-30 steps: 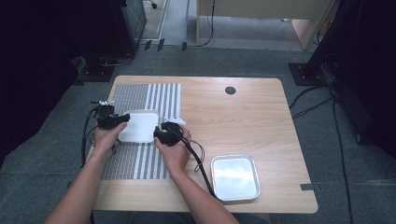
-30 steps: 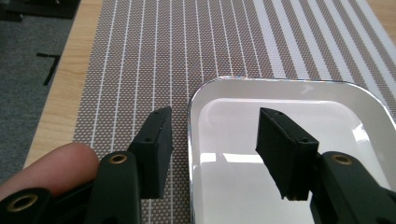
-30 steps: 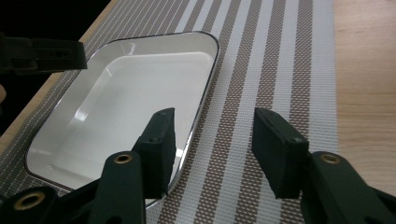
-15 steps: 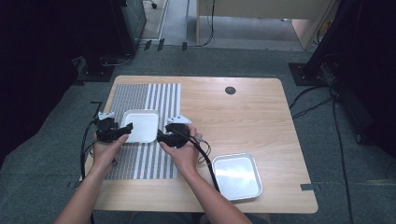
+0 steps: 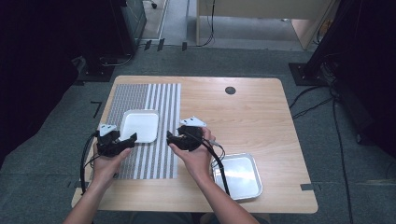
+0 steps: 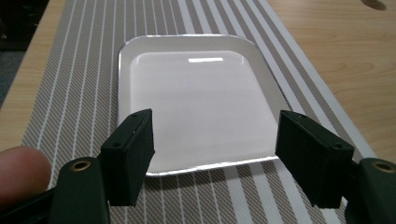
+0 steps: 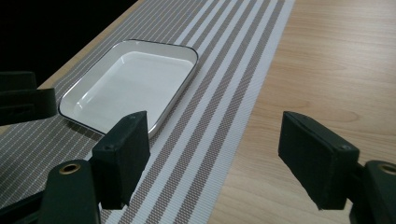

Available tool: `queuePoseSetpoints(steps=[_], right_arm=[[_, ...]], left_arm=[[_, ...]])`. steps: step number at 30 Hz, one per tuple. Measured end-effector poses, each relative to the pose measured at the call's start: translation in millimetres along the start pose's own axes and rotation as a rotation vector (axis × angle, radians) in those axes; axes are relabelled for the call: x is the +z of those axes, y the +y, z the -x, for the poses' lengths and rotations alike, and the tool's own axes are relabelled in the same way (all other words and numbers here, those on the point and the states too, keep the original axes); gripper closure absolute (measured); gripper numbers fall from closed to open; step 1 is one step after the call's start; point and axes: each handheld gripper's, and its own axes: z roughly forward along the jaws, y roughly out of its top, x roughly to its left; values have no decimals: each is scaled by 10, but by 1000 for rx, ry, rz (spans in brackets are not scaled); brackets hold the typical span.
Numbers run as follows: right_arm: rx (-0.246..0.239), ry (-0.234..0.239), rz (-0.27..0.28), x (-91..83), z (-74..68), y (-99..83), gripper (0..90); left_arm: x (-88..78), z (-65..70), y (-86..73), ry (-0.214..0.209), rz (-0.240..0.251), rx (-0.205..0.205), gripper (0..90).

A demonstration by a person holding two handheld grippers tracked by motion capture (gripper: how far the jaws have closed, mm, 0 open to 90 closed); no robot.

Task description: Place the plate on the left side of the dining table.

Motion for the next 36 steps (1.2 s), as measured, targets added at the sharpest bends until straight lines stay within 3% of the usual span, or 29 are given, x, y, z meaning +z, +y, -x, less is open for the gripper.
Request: queuePoseSetpoints(steps=[11, 18, 27, 36], right_arm=[[2, -16, -48, -302, 271, -62, 227], [-6, -36, -38, -536, 501, -119, 213], [7, -79, -19, -821, 852, -209, 212], [58, -122, -4, -1067, 1221, -326, 212]], left_arm=[[-200, 158, -190, -19, 6, 24, 265], [-256, 205, -311, -29, -4, 34, 261], [-331, 145, -409, -26, -9, 18, 246], [-385, 25, -516, -30, -23, 10, 215]])
